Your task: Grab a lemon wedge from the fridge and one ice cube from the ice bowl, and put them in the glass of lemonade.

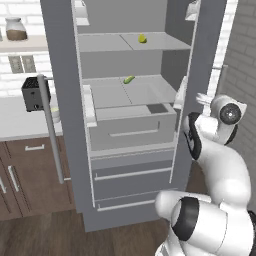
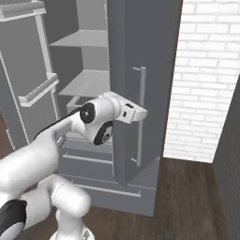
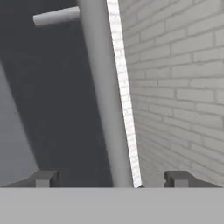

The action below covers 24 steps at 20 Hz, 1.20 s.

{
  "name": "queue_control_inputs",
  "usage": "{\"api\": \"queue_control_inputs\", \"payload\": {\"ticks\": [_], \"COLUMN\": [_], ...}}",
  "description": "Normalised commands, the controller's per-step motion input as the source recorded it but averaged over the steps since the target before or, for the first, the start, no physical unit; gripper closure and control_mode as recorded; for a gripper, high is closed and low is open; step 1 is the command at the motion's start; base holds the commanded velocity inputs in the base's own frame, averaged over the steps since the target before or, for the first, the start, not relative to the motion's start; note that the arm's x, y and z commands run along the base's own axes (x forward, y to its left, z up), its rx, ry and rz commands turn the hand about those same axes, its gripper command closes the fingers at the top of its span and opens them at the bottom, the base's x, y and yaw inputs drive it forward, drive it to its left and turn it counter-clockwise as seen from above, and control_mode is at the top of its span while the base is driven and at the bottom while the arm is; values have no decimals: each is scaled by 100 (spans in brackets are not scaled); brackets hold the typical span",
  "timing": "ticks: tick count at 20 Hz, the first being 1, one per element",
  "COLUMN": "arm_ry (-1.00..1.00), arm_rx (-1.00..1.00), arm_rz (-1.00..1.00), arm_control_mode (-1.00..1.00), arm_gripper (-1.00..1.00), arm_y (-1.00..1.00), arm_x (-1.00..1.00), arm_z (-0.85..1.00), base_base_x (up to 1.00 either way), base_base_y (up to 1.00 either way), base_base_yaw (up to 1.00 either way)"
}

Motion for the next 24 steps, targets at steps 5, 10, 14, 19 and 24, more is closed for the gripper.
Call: {"api": "queue_control_inputs", "payload": {"ticks": [5,10,14,19,24], "arm_ry": [3,8,26,17,4], "arm_rx": [2,0,-1,-1,0], "arm_rz": [0,-1,-24,-22,-5], "arm_control_mode": [-100,-100,-100,-100,-100], "arm_gripper": [-100,-100,-100,-100,-100], "arm_y": [77,100,49,-34,-82], "arm_x": [-95,-36,68,99,83], "arm_z": [81,48,1,-11,-28], "base_base_x": [0,0,0,0,0], "base_base_y": [0,0,0,0,0], "base_base_yaw": [0,0,0,0,0]}}
